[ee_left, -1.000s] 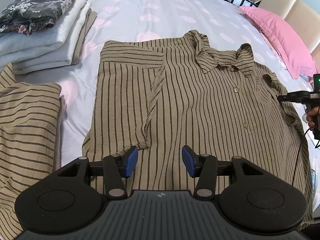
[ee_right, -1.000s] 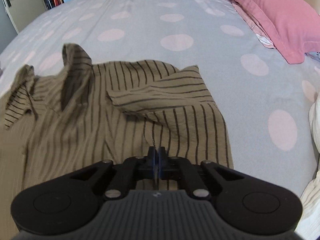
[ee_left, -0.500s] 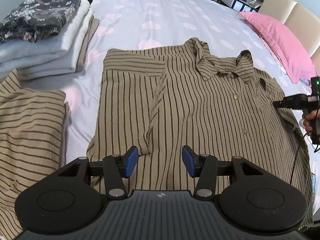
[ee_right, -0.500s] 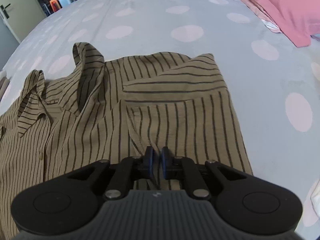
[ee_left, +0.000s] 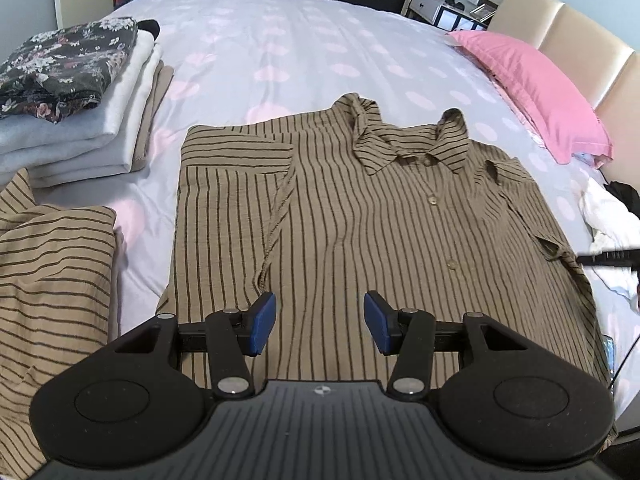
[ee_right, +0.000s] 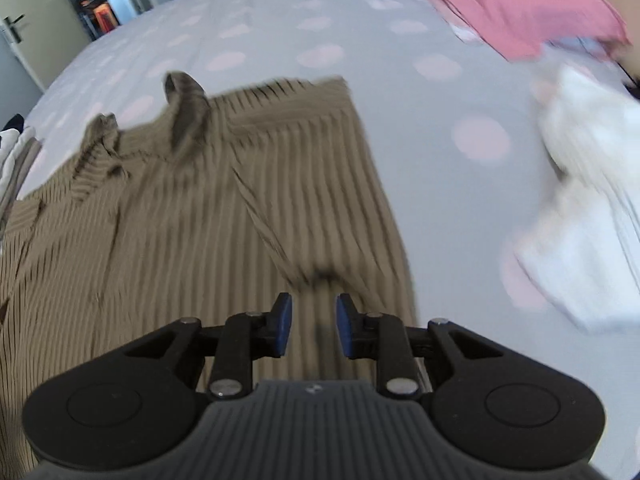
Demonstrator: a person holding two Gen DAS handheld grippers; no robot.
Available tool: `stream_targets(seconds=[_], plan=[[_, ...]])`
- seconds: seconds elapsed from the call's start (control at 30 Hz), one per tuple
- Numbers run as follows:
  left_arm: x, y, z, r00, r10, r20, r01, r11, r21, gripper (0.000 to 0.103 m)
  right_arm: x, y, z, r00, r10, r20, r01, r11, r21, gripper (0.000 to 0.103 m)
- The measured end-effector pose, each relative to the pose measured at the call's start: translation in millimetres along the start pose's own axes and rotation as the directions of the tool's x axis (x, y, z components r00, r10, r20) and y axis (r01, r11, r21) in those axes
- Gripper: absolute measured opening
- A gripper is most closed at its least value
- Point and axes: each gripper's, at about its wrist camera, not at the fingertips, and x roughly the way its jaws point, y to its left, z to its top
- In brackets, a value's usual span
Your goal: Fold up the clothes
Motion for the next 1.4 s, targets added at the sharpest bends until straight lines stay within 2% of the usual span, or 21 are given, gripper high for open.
stream_targets(seconds=[0.17, 0.33, 0.5, 0.63, 0.73, 0.8, 0.93, 1.1, 1.2, 1.33, 1.4], plan=[[-9.8, -9.1, -13.0, 1.000, 0.001, -0.004, -0.001, 0.999, 0.045, 0.049, -9.3, -4.6, -56.5, 0.994, -0.011, -0.106, 0.014, 1.000, 0.020, 0.028], [-4.8, -17.7, -49.3, 0.996, -0.022, -0.091, 0.032, 0.993, 0.116, 0.049, -15.7, 8.3, -117.9, 0.974, -0.019, -0.224, 0.013, 1.000, -0.026, 0.028], [7.9, -27.3, -97.0, 0.976, -0.063, -0.210, 0.096, 0.984, 0.152, 0.049, -27.2, 32.5, -161.6, 0.959, 0.012, -0.282, -0.029, 0.998, -0.055, 0.030], [9.0, -43.9, -128.8, 0.959, -0.078, -0.273, 0.141, 0.965, 0.220, 0.049, -36.3, 61.6, -193.9, 0.949, 0.013, -0.316, -0.056, 0.990, -0.129, 0.038], [2.0, -58.3, -147.8, 0.949, -0.101, -0.299, 0.188, 0.943, 0.275, 0.049, -43.2, 83.6, -214.8, 0.945, 0.023, -0.326, -0.090, 0.977, -0.191, 0.039], [-4.9, -70.7, -160.2, 0.942, -0.123, -0.312, 0.228, 0.917, 0.326, 0.049, -48.7, 98.2, -227.5, 0.942, 0.063, -0.330, -0.141, 0.966, -0.217, 0.033], [-14.8, -98.2, -188.1, 0.930, -0.154, -0.334, 0.288, 0.871, 0.398, 0.049, -59.9, 128.9, -250.7, 0.937, 0.129, -0.323, -0.217, 0.942, -0.256, 0.033], [-14.3, -133.4, -221.2, 0.907, -0.194, -0.374, 0.365, 0.807, 0.465, 0.049, -66.7, 161.8, -265.4, 0.955, 0.127, -0.267, -0.218, 0.913, -0.344, 0.034], [-7.0, -147.2, -232.7, 0.912, -0.185, -0.365, 0.359, 0.792, 0.495, 0.048, -61.6, 168.2, -271.7, 0.950, 0.135, -0.283, -0.236, 0.900, -0.366, 0.035], [9.4, -154.0, -239.4, 0.927, -0.164, -0.336, 0.329, 0.785, 0.525, 0.047, -48.2, 176.0, -282.0, 0.954, 0.080, -0.289, -0.206, 0.876, -0.437, 0.034], [13.3, -156.7, -244.7, 0.930, -0.167, -0.328, 0.333, 0.762, 0.555, 0.048, -40.9, 177.0, -282.4, 0.953, 0.071, -0.295, -0.205, 0.868, -0.452, 0.035]])
